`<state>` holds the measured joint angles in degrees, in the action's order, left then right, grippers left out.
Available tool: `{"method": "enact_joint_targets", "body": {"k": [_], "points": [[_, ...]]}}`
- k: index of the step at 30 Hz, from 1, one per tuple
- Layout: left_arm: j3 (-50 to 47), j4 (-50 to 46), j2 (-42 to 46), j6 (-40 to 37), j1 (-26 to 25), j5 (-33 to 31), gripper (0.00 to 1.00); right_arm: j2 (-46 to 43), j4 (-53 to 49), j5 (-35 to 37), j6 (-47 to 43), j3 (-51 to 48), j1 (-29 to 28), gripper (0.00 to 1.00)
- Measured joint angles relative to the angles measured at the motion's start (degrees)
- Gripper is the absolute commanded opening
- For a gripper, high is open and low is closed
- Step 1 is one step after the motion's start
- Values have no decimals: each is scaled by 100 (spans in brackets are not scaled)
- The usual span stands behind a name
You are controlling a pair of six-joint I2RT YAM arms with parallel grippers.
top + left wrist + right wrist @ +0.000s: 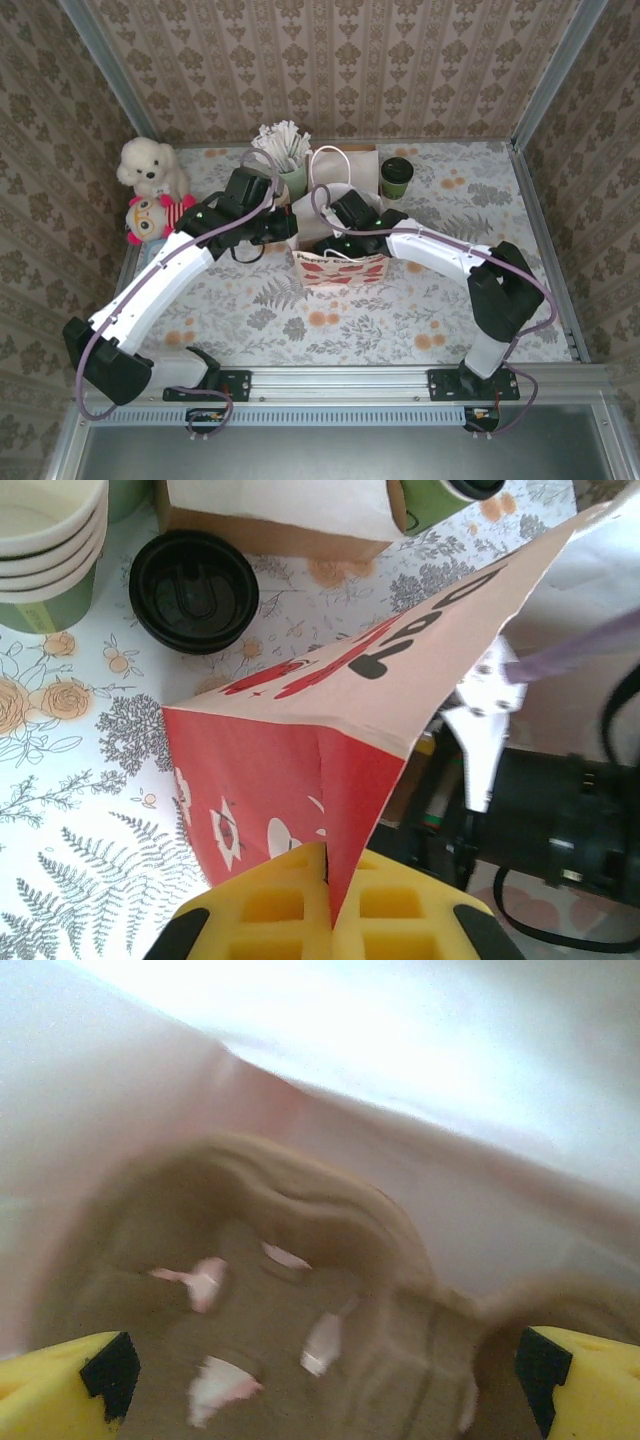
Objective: Pack the takeout coffee
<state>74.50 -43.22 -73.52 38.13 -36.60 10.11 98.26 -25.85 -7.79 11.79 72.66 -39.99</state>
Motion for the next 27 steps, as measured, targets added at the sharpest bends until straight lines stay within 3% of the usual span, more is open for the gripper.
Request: {"method": "enact_joint_targets", "body": {"k": [4,13,19,21,27], "points": [[7,-13,-4,-2,0,2,0,-170,4,-269,-595,-9,-4,100],[7,-55,-4,-66,0,63,0,-232,-310,-861,-2874,-107,-4,83],[7,-57,-4,-70,0,61,0,59,-1091,-789,-4332,195,-11,70],[7,-55,-4,-70,0,59,0,254,-1235,-715,-4594,310,-20,57],[7,-50,-4,-68,33,44,0,597,-1475,-385,-5080,424,-101,57]]}}
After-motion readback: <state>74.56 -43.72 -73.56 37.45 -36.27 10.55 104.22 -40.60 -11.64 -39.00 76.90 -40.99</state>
